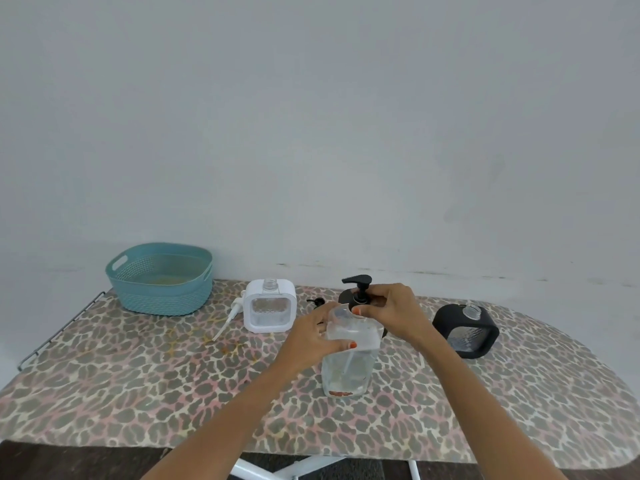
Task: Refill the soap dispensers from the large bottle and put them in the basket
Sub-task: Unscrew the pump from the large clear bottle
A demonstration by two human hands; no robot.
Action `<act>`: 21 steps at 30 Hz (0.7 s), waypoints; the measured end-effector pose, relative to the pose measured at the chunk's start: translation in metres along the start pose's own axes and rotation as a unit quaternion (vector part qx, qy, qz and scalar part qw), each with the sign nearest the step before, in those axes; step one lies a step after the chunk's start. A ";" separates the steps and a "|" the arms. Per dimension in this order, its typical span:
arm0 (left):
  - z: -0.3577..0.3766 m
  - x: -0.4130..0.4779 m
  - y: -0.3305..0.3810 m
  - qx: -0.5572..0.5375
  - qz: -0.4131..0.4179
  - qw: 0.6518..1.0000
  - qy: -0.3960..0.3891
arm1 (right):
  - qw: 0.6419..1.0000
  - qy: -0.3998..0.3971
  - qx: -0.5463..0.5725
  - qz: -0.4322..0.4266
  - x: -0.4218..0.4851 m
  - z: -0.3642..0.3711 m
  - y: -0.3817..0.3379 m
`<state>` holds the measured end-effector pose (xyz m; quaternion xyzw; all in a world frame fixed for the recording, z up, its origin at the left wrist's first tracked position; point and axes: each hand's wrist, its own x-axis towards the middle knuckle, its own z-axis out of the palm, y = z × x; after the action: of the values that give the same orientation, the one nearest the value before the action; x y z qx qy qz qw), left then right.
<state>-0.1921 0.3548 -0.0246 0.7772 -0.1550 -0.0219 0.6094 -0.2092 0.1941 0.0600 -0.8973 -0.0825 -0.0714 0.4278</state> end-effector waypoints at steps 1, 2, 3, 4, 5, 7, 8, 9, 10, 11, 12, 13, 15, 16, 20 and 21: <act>0.001 0.000 0.000 -0.003 0.000 1.000 0.000 | 0.999 -0.022 0.029 0.011 0.001 -0.003 0.001; 0.001 0.000 0.001 -0.005 0.003 1.000 0.001 | 0.997 -0.036 0.057 0.022 0.001 -0.004 0.002; 0.002 0.000 0.001 -0.003 0.005 1.000 0.001 | 0.995 -0.041 0.080 0.032 0.001 -0.003 0.003; 0.002 -0.001 0.002 -0.004 0.006 1.000 0.001 | 0.995 -0.032 0.090 0.037 0.001 -0.001 0.003; 0.002 -0.001 0.001 -0.006 0.005 1.000 0.000 | 0.996 -0.009 0.082 0.037 0.002 0.004 0.005; 0.002 -0.001 -0.001 -0.012 0.001 1.000 -0.002 | 0.996 0.057 0.049 0.037 0.002 0.012 0.008; 0.002 -0.002 -0.001 -0.014 0.000 1.000 -0.004 | 0.995 0.082 0.045 0.037 0.002 0.015 0.008; 0.002 -0.002 -0.002 -0.015 0.000 1.000 -0.006 | 0.994 0.093 0.047 0.034 0.001 0.016 0.008; 0.002 -0.002 -0.001 -0.017 0.001 1.000 -0.006 | 0.994 0.094 0.051 0.028 0.001 0.018 0.009; 0.002 -0.002 -0.002 -0.018 0.000 1.000 -0.006 | 0.994 0.092 0.061 0.026 0.001 0.019 0.010; 0.001 -0.002 -0.002 -0.018 -0.001 1.000 -0.005 | 0.992 0.089 0.081 0.028 0.002 0.018 0.011; 0.001 -0.002 -0.002 -0.018 -0.003 1.000 -0.004 | 0.991 0.082 0.106 0.030 0.002 0.015 0.011; 0.001 -0.001 -0.002 -0.019 -0.006 1.000 -0.004 | 0.987 0.049 0.153 0.029 0.002 0.008 0.011; 0.001 -0.001 -0.002 -0.019 -0.006 1.000 -0.004 | 0.984 0.023 0.176 0.029 0.001 0.005 0.011; 0.001 -0.003 0.001 -0.005 -0.002 1.000 -0.003 | 0.990 -0.017 0.135 0.036 0.000 0.008 0.010; 0.001 -0.003 0.001 -0.003 0.000 1.000 -0.004 | 0.995 0.008 0.091 0.032 0.001 0.011 0.009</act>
<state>-0.1958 0.3543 -0.0246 0.7752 -0.1570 -0.0252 0.6113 -0.2060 0.1968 0.0463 -0.8559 -0.0568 -0.0569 0.5108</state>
